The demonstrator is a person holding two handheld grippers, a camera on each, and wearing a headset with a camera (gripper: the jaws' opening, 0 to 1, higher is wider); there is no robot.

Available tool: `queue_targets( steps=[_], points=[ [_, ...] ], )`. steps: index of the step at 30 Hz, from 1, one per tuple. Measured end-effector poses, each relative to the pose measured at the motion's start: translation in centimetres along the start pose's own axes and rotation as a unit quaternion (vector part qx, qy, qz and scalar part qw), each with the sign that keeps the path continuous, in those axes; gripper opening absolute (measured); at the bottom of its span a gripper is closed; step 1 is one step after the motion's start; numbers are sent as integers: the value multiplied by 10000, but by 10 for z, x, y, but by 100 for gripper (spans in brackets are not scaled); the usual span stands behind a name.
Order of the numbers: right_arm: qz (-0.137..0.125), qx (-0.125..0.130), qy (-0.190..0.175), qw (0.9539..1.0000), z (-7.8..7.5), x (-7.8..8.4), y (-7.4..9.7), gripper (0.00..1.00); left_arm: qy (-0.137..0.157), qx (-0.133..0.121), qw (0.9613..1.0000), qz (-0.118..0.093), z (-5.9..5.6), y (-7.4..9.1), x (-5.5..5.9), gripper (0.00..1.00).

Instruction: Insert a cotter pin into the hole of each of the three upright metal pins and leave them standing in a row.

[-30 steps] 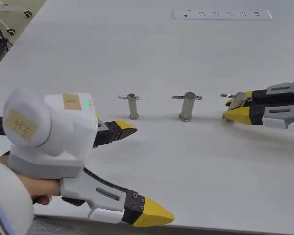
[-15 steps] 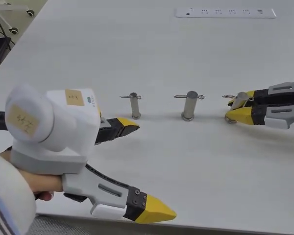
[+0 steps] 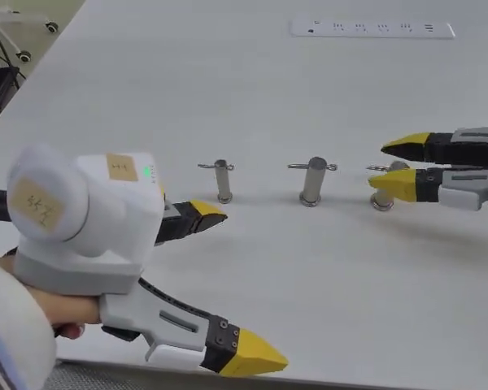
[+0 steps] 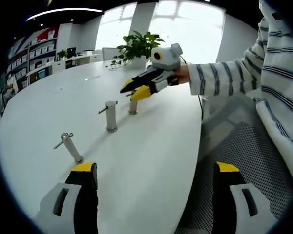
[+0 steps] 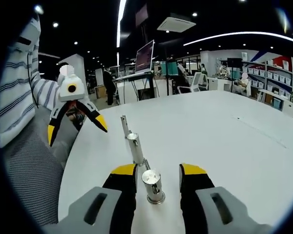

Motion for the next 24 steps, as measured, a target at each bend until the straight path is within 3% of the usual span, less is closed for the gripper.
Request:
queue_targets(
  steps=[6, 9, 14, 24],
  points=[
    [-165, 133, -40, 9998, 12, -19, 11, 49, 55, -137, 9998, -129, 3, 7, -2, 98],
    [24, 260, -365, 9990, 19, -20, 15, 61, 140, -277, 9991, -273, 6, 11, -4, 98],
    [107, 404, -705, 9966, 29, -18, 22, 80, 283, -673, 9958, -554, 16, 19, -5, 97],
    [187, 653, -1208, 9903, 53, -11, 35, 92, 682, -906, 9904, -788, 24, 32, -1, 97]
  ],
)
Point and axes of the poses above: the centre of the closed fingertips' face, and the gripper's own axes: y roughly backward along the fingers, z roughly to its left, x roughly out of its underside, the point moved 9 cm from there along y, roughly backward along the fingers, and after that the axes turned 7 degrees about y, right-handed, at the moved point
